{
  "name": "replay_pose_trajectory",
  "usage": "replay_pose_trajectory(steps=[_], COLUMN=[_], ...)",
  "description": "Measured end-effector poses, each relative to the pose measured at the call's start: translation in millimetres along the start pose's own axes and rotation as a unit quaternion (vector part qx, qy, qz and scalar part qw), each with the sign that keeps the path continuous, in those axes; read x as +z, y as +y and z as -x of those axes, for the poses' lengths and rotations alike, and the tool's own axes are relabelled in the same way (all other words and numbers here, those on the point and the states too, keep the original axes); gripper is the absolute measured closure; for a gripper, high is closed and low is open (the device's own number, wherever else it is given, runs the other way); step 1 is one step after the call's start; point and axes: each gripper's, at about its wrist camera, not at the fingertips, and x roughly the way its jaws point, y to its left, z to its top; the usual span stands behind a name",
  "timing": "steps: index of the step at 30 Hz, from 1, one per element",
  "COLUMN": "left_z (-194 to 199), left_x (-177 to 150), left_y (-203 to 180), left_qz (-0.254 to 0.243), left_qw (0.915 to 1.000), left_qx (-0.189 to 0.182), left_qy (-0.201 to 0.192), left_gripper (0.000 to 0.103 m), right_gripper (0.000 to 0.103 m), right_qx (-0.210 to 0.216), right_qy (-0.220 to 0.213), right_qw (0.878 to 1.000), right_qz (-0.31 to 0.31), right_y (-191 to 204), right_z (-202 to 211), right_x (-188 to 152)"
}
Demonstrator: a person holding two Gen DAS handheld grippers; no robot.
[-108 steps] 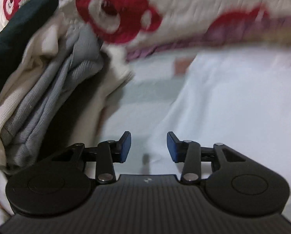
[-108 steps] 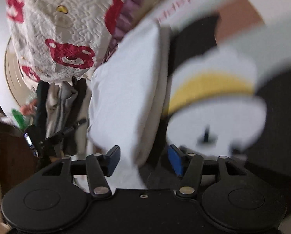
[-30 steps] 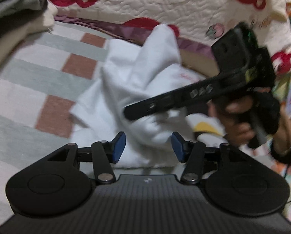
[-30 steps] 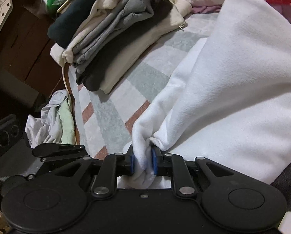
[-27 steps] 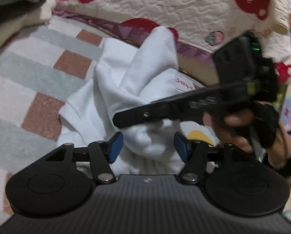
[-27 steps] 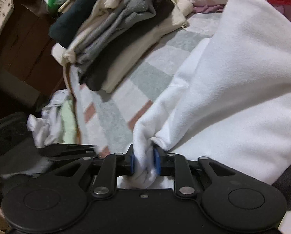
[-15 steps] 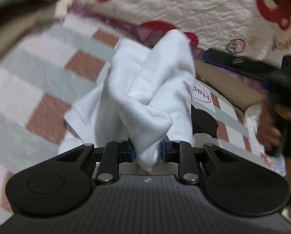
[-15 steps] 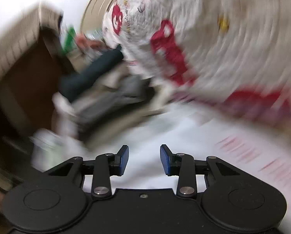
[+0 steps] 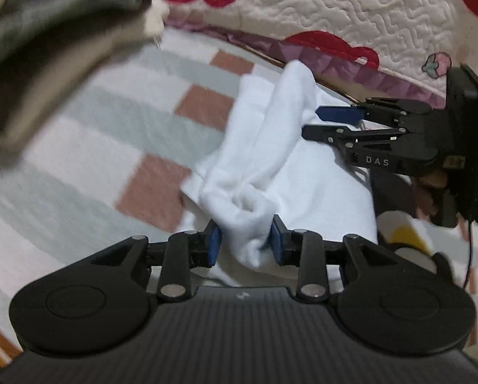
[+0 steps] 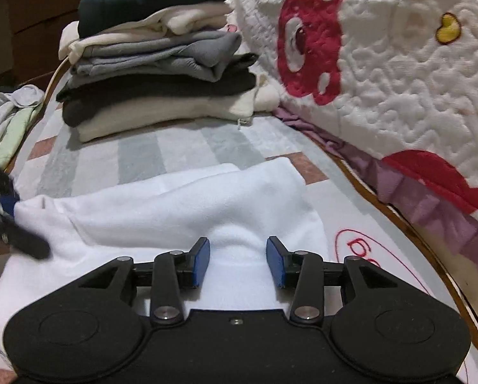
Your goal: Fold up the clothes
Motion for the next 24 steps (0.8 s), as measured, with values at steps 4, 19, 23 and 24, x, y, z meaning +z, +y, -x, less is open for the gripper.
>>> replay_pose_trajectory(steps=[4, 19, 23, 24], left_z=[17, -32, -31, -31], left_x=[18, -16, -13, -12], left_y=[-5, -10, -12, -11], left_qz=[-0.025, -0.021, -0.036, -0.039], left_qw=[0.9974, 0.9997, 0.9992, 0.9992], left_qx=[-0.020, 0.005, 0.011, 0.010], left_qy=[-0.064, -0.013, -0.011, -0.010], left_gripper=[0.070, 0.073, 0.073, 0.073], right_gripper=[0.051, 0.049, 0.056, 0.056], right_qx=[0.028, 0.103, 0.069, 0.051], right_qy=[0.003, 0.043, 0.020, 0.007], right_qw=[1.000, 0.994, 0.995, 0.995], right_qz=[-0.001, 0.011, -0.064, -0.088], right_y=[-2, 12, 2, -3], right_z=[-2, -31, -14, -4], right_x=[0, 26, 33, 32])
